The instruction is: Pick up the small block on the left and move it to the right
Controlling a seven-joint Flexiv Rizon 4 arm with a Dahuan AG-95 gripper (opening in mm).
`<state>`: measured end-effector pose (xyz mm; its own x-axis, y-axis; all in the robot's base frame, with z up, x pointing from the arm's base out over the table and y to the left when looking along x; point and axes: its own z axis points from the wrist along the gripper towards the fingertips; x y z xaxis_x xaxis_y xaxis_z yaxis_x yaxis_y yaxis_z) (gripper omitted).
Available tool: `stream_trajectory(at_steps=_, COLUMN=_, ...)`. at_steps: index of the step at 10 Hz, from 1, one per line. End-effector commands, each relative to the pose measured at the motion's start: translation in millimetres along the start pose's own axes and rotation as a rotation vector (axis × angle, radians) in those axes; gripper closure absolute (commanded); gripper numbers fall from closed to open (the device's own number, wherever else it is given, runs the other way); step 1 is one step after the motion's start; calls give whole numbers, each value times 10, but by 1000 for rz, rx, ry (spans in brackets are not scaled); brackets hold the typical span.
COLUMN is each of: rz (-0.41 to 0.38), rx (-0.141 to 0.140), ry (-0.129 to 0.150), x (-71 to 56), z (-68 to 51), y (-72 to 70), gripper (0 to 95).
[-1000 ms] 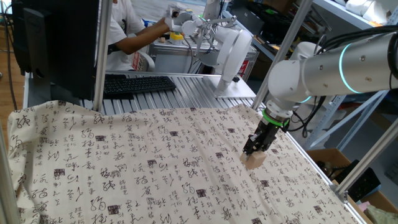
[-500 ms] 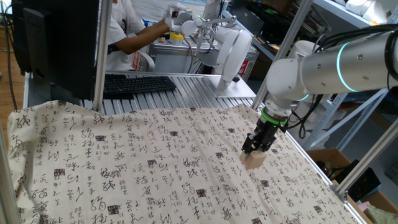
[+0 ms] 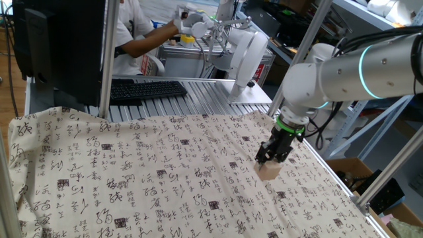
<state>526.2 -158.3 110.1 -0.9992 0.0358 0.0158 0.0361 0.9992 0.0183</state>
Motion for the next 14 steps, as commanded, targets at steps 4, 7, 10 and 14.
stream_trajectory(at_steps=4, rz=47, rx=16, ry=21, x=66, z=-37, y=418, gripper=950)
stream_trajectory(at_steps=7, rz=71, rx=14, ry=24, x=123, z=19, y=723, gripper=950)
stream_trajectory(at_steps=10, rz=114, rx=11, ry=20, x=209, z=106, y=1045, gripper=950)
stream_trajectory(at_steps=14, rz=157, rx=3, ry=18, x=328, z=196, y=1342, gripper=950)
